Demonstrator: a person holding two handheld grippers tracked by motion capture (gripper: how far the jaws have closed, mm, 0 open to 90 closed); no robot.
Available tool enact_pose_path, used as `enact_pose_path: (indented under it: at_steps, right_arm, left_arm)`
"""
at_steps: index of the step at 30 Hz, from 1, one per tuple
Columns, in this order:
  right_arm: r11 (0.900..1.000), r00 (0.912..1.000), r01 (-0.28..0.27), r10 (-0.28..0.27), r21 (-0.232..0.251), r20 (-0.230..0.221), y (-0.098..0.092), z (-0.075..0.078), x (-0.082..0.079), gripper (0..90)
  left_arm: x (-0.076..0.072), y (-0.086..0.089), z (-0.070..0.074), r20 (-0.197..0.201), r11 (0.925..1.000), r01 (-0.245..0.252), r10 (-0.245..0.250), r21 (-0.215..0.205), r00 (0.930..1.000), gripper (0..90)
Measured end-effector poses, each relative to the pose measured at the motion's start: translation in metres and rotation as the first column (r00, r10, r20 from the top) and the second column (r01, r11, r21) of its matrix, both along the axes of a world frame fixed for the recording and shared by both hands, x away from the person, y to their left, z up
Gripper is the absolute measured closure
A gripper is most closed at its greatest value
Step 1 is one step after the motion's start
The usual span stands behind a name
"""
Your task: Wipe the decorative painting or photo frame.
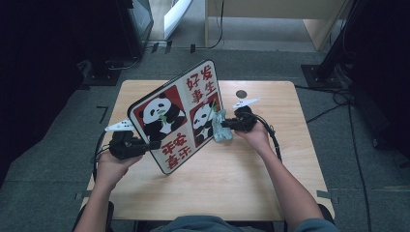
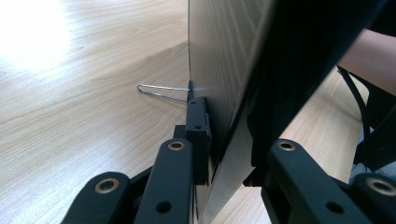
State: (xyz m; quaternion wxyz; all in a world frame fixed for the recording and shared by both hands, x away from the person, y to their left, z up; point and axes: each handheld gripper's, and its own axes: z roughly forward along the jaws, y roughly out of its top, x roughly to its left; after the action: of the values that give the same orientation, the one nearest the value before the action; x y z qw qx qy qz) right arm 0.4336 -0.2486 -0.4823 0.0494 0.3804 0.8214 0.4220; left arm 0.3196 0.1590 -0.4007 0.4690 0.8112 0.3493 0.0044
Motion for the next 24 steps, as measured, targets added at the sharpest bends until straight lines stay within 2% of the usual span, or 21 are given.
enact_pose_path:
  at_steps: [5, 8, 13, 19, 22, 23, 24]
  right_arm:
    - [1.000, 0.9999, 0.002, -0.002, -0.001, -0.010, -0.001, -0.006, 0.000, 81.4]
    - [1.000, 0.9999, 0.002, -0.002, -0.024, -0.015, -0.001, -0.010, 0.000, 81.4]
    - [1.000, 0.9995, -0.002, 0.001, -0.021, -0.031, -0.002, -0.008, 0.001, 81.9]
    - [1.000, 0.9999, -0.006, 0.006, 0.011, -0.014, -0.005, 0.004, -0.001, 82.6]
    - [1.000, 0.9999, -0.009, 0.009, 0.021, 0.007, -0.006, 0.019, -0.003, 82.7]
    - [1.000, 0.9999, -0.009, 0.009, 0.021, 0.007, -0.006, 0.019, -0.003, 82.7]
    - [0.999, 0.9999, -0.002, 0.002, 0.044, 0.010, -0.006, 0.027, -0.005, 82.7]
  left_arm:
    - [0.000, 0.000, 0.000, -0.001, 1.0000, 0.000, 0.000, -0.001, 1.0000, 78.4]
    - [0.000, -0.001, 0.000, 0.001, 1.0000, -0.003, 0.003, -0.003, 1.0000, 78.2]
    - [0.000, 0.000, 0.000, 0.000, 1.0000, -0.004, 0.004, -0.003, 1.0000, 78.3]
    - [0.000, -0.001, 0.000, 0.004, 1.0000, -0.007, 0.007, 0.000, 1.0000, 78.5]
    - [0.000, -0.001, 0.000, 0.005, 1.0000, -0.010, 0.010, 0.000, 0.9999, 78.6]
    - [0.000, -0.001, 0.000, 0.005, 1.0000, -0.010, 0.010, -0.001, 0.9999, 78.6]
    - [0.000, -0.001, 0.000, 0.004, 1.0000, -0.009, 0.009, 0.000, 0.9999, 78.6]
